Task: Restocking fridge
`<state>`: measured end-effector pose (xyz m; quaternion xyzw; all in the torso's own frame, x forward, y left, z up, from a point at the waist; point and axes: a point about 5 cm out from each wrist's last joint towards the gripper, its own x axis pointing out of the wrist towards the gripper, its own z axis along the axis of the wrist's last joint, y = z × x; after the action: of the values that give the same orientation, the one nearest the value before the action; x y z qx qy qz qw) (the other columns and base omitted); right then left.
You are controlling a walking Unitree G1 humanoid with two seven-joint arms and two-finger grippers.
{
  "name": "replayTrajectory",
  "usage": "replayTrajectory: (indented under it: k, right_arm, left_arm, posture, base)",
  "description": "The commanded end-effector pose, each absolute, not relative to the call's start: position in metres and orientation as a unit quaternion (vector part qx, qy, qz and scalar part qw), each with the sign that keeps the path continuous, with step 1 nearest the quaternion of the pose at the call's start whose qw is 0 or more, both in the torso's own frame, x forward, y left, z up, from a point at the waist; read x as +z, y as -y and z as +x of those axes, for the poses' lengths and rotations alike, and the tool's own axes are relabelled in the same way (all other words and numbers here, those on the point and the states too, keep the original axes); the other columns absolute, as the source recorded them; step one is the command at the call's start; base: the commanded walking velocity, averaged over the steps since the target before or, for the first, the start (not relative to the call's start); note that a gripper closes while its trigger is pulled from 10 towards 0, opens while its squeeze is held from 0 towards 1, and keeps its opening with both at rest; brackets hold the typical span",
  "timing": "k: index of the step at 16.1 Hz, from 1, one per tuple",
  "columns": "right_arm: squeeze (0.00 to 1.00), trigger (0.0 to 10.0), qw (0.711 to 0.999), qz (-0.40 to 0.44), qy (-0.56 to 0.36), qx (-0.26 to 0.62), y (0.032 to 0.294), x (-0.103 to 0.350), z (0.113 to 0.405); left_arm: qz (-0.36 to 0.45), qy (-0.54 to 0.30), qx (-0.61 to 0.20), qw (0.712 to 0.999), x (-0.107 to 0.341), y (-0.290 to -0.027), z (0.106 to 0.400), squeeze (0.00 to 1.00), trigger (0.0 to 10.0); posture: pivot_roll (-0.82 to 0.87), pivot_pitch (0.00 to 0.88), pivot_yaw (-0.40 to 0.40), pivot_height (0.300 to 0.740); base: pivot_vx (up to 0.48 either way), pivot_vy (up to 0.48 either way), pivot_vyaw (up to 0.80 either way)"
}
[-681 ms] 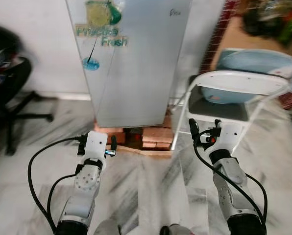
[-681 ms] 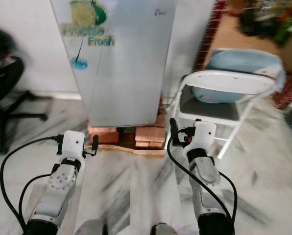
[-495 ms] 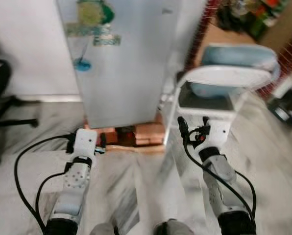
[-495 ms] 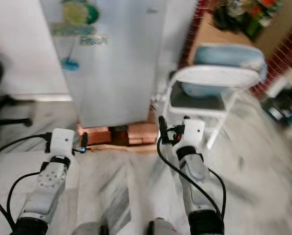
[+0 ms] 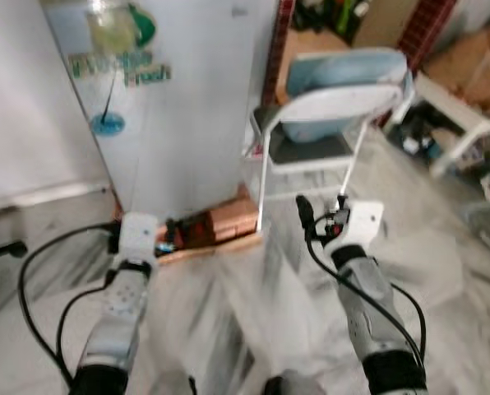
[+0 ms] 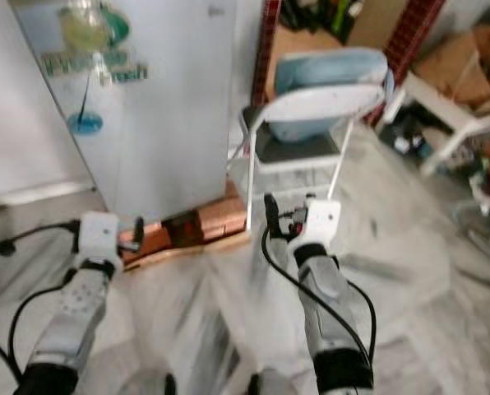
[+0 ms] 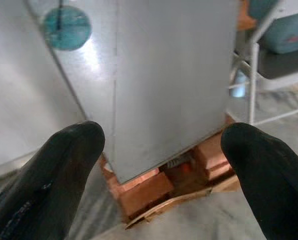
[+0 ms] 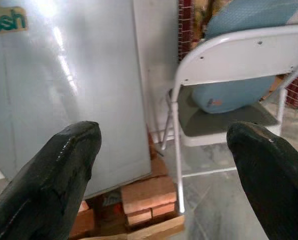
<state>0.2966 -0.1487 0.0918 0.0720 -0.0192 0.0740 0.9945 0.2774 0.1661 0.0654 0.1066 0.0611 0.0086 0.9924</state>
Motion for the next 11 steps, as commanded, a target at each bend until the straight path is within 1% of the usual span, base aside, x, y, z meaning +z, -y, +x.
replayTrajectory:
  k: [1,4,8,11]
  right_arm:
    - [0.0,10.0,0.996,0.061,0.024,0.053,0.1626,0.0932,0.2973]
    - [0.0,10.0,0.996,0.06,0.028,0.053,0.1616,0.0948,0.2992]
    - [0.0,10.0,0.997,0.058,0.022,0.052,0.1601,0.091,0.2961]
    - [0.0,10.0,0.997,0.055,0.019,0.044,0.1629,0.0871,0.2924]
  left_arm:
    - [0.097,-0.05,-0.026,0.994,0.0677,-0.1516,0.2786,0.0,10.0]
    - [0.096,-0.045,-0.012,0.994,0.0706,-0.156,0.2811,0.0,10.0]
    - [0.093,-0.057,-0.015,0.994,0.0647,-0.1578,0.2762,0.0,10.0]
    - [0.096,-0.06,-0.026,0.993,0.0629,-0.1562,0.2748,0.0,10.0]
  posture:
    - [0.14,0.092,-0.044,0.74]
    - [0.14,0.085,-0.046,0.74]
    - [0.13,0.087,-0.039,0.74]
    - [0.13,0.085,-0.033,0.74]
  base:
    - [0.0,0.442,-0.47]
    - [0.0,0.445,0.0]
    - [0.0,0.442,-0.8]
    - [0.0,0.441,-0.68]
